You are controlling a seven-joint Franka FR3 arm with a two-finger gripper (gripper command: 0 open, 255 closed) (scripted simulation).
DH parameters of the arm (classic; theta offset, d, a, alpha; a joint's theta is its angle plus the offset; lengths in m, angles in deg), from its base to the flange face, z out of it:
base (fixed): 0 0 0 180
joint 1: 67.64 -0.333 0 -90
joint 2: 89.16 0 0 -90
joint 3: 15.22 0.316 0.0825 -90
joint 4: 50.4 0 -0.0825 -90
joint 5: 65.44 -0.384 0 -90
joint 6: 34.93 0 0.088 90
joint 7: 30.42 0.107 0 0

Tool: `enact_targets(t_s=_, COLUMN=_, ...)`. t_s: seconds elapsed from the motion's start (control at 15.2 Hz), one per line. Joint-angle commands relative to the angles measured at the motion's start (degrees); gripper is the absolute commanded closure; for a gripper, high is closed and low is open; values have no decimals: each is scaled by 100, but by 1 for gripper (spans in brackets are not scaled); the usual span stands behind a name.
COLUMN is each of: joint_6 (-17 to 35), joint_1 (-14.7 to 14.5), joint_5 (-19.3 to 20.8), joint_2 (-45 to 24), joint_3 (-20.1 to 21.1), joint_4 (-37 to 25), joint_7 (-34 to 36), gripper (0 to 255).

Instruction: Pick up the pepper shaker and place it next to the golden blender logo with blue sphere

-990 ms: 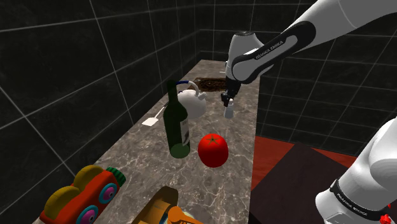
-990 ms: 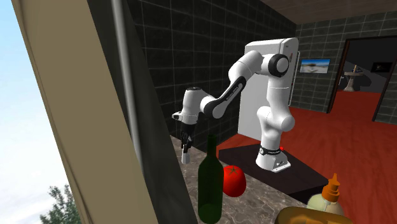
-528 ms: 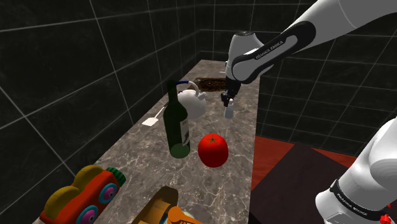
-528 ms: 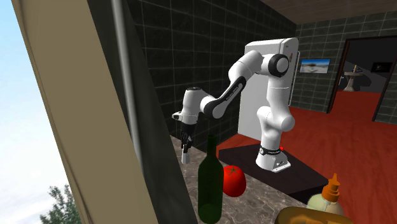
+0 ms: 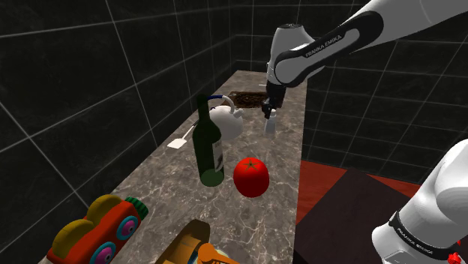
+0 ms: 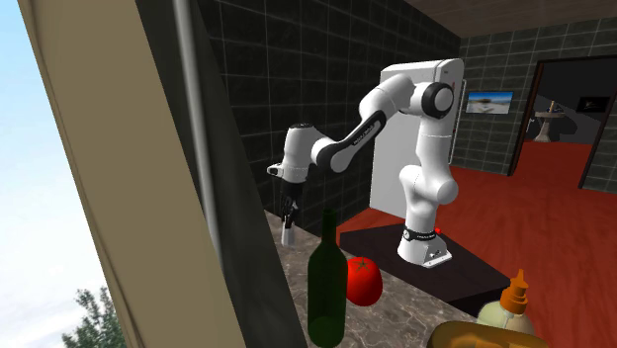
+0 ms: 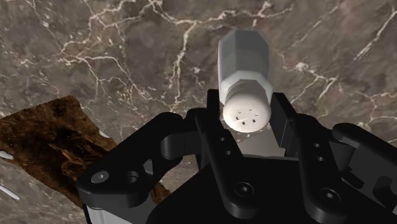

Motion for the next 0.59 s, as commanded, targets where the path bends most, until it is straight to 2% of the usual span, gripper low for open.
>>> enact_targets(t_s=0.0, joint_6=-158, joint_1=-1, joint_5=-13, joint_2=65, joint_3=0, joint_4=-92, joint_7=-18, gripper=255)
enact_targets(t_s=0.53, joint_6=-765, joint_1=-8, joint_5=-52, joint_2=316, joint_3=5, joint_4=-449, joint_7=-71, gripper=255)
